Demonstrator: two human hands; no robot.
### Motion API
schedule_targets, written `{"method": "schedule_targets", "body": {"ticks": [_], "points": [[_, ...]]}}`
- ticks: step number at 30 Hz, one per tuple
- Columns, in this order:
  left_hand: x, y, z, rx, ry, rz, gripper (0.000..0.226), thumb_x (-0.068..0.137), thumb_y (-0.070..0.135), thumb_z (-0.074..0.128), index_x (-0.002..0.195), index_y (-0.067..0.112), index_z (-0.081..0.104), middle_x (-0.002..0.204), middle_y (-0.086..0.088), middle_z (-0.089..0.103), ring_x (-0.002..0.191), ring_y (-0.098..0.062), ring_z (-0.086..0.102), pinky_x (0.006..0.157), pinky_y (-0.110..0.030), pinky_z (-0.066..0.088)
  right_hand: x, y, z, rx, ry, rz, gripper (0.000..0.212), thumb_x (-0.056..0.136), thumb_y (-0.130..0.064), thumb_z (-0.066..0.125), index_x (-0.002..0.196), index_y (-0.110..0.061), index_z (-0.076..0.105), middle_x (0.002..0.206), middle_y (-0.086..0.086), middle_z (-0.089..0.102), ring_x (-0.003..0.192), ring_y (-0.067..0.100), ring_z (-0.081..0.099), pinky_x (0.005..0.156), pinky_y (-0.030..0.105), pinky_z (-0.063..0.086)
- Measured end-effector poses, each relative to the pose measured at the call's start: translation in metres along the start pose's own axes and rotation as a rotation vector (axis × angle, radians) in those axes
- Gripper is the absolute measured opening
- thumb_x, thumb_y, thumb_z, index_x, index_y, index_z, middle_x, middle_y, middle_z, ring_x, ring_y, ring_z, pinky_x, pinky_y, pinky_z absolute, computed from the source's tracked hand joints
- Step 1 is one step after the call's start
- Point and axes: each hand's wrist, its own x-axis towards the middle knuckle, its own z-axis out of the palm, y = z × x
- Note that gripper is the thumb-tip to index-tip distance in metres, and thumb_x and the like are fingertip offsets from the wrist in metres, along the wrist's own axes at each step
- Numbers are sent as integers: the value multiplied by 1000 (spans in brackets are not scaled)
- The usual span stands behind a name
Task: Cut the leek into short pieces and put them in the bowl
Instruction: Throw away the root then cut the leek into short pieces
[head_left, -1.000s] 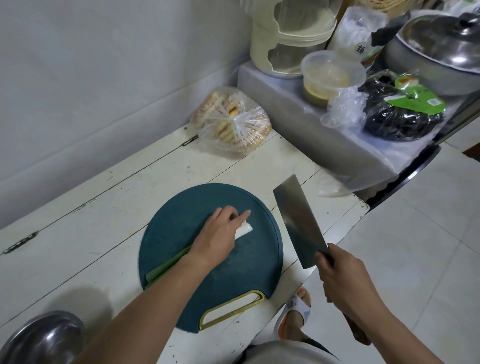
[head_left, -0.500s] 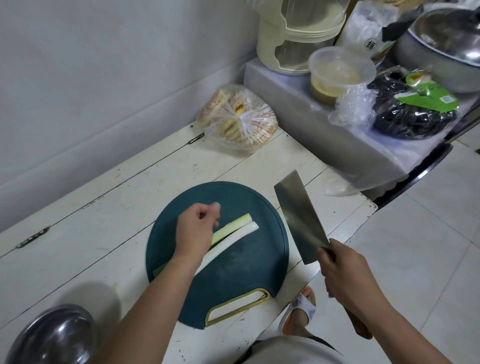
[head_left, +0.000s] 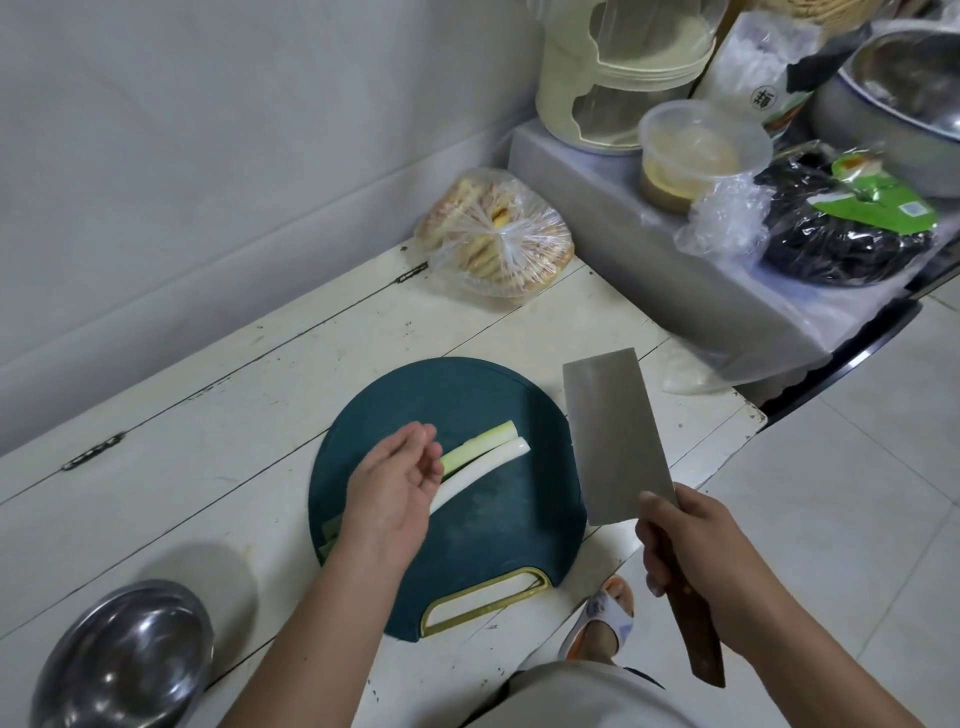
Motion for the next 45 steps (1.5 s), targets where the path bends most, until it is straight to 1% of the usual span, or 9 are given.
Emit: {"method": "schedule_targets", "body": {"ticks": [4,8,13,23,30,32,34,40,45], "points": [[-19,-9,9,341,50,-11,45,100,46,52,76,8,58,51,-2,40,46,-15,40,49,-28,38,-2,2,-8,193,-90,4,28,102,-18,51,78,-4,51,63,12,47,43,23,38,48,35,42],[-35,-25,30,751,-260,-26,28,100,33,57,96,9,71,82,-9,73,69,-16,63,66,-30,52,-5,3,-11,263,-180,-7,24,102,-17,51,80,-7,50,65,12,45,43,22,34,44,31,42],[-37,-39,59,584,-388,-215,31,95,37,64,112,11,70,108,-13,75,87,-21,68,75,-34,51,-11,0,-8,215,-228,-31,26,103,-17,51,80,-5,52,64,13,47,42,22,36,44,30,43],[-37,-52,55,971,-346,41,30,99,36,56,86,15,72,73,1,70,69,-11,62,66,-24,53,-12,5,-14,92,-159,-47,26,103,-20,51,82,-4,56,66,16,50,45,25,42,49,34,46],[-61,-90,66,1340,-607,243,54,92,51,58,60,9,46,58,-3,37,55,-17,33,52,-35,36,1,-1,-32,3,137,-57,22,100,-16,51,82,-5,56,59,8,53,45,27,47,54,40,44],[-62,-97,69,1506,-772,252,8,92,25,62,92,20,67,83,-5,55,73,-22,49,69,-37,53,2,-7,-37,-32,197,-60,21,100,-16,50,84,-3,57,60,10,53,45,27,47,54,41,45],[-61,-100,65,1633,-915,231,67,89,3,59,143,39,42,127,-5,53,110,-27,55,95,-41,52,2,-12,-39,-91,234,-71,23,100,-16,50,83,-2,58,61,13,53,44,27,49,53,40,46],[-33,-58,5,1573,-340,805,21,97,40,54,101,25,69,91,4,68,85,-16,59,76,-42,53,-6,-16,-29,-363,223,-153,31,100,-15,48,70,-8,53,50,10,54,36,21,50,43,27,43],[8,-33,-62,1808,-112,1078,36,93,31,63,128,18,64,131,-2,61,123,-23,52,101,-41,48,-8,-4,4,-607,227,-250,30,97,-19,48,68,-13,52,52,9,58,50,35,61,52,42,51]]}}
